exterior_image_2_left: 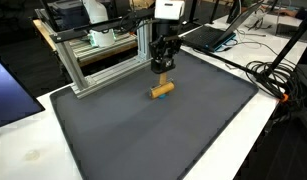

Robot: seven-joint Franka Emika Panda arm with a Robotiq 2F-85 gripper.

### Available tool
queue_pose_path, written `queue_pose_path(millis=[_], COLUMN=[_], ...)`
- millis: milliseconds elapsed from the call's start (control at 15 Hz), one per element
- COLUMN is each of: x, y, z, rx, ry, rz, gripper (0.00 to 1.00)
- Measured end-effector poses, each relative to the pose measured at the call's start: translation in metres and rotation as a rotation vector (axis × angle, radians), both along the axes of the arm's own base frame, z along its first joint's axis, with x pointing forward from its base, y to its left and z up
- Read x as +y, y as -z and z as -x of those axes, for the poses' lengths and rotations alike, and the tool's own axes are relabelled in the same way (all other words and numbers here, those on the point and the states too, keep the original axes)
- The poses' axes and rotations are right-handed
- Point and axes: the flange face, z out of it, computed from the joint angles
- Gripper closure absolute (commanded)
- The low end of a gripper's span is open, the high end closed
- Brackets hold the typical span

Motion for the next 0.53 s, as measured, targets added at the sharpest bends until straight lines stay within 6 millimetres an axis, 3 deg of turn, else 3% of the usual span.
queue_pose_path(millis=[533], x=[-0.0007], y=[0.004], z=[-0.0069], rx=[-0.025], ry=[0.0], rz=[0.0], gripper=[0.78])
